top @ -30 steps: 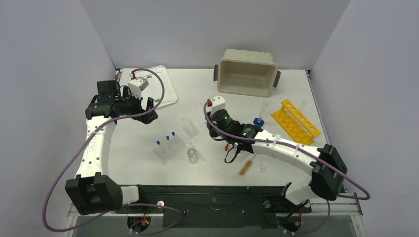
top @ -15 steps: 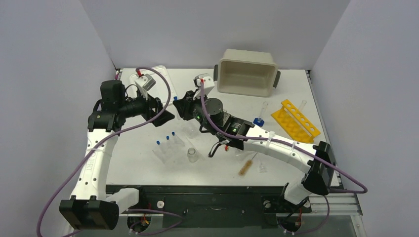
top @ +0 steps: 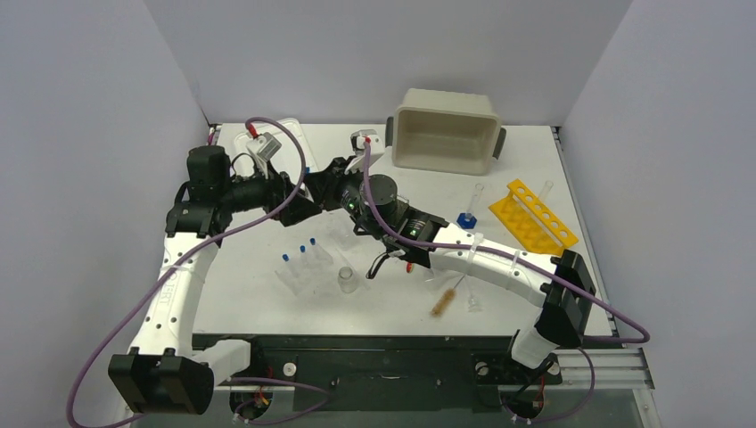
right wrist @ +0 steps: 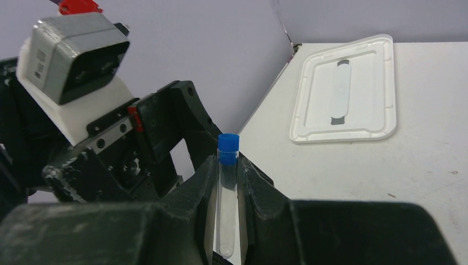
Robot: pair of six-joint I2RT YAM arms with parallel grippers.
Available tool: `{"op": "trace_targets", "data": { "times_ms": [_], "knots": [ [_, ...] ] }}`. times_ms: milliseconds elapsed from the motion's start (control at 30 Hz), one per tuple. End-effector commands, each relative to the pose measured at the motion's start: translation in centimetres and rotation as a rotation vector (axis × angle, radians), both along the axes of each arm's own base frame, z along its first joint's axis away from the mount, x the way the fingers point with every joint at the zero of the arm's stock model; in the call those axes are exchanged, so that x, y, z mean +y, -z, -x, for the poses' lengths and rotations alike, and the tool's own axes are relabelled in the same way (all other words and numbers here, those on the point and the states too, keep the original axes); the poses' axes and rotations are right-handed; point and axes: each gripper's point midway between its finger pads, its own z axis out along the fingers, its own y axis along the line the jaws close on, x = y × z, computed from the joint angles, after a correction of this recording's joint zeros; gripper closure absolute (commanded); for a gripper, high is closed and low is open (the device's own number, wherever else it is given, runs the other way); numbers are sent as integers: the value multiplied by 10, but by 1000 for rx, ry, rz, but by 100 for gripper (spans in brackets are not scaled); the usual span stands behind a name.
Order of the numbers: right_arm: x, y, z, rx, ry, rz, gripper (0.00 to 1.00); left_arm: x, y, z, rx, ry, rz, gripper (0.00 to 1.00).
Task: Organize the chemistry lab equipment
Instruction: Pick up the test tube at the center of the board.
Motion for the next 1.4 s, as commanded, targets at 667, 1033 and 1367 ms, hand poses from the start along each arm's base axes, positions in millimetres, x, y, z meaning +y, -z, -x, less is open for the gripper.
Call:
{"op": "trace_targets", "data": {
  "times_ms": [667,1033,1367],
  "knots": [
    [-8,-15,-8,49,-82,-77,79,8,6,-12,-97,13,-96,100],
    [-29,-14,1,209,-301,55,62,21,25,-8,-120,24,-243,100],
    [-10,3,9,288,-371,139,52,14,27,-1,-143,54,-272,100]
  ]
}}
